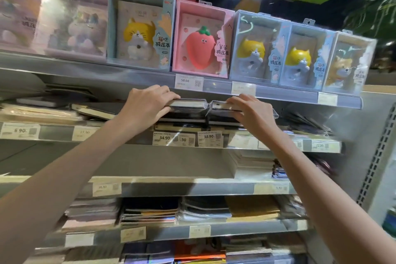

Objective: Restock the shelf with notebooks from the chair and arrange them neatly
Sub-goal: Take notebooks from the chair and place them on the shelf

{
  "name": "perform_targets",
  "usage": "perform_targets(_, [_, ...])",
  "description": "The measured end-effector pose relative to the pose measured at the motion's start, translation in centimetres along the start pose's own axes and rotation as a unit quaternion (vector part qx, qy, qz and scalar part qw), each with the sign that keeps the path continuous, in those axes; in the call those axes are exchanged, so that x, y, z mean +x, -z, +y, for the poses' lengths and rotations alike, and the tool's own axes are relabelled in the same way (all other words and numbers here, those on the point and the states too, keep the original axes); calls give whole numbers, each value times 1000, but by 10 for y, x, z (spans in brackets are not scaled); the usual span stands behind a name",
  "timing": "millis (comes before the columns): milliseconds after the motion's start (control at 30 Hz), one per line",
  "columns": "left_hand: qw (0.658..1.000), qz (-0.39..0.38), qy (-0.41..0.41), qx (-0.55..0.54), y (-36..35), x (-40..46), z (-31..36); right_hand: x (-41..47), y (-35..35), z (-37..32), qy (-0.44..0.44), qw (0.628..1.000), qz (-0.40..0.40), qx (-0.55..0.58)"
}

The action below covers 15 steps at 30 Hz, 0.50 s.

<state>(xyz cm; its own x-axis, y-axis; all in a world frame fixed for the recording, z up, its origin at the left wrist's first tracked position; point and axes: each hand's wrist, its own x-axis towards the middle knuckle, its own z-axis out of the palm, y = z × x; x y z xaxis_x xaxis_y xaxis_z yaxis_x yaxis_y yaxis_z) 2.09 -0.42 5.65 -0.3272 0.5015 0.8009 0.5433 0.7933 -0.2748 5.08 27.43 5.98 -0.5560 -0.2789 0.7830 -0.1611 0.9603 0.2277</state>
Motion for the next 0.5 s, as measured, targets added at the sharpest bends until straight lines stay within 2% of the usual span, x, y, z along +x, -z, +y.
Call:
perform_targets(333, [999,-28,-7,-34,72,-15,7,-30,72,-43,-15,999,-32,6])
perform_targets(500, [992,-83,-3,-94,71,-54,21,-65,76,-65,-35,994,-101,8])
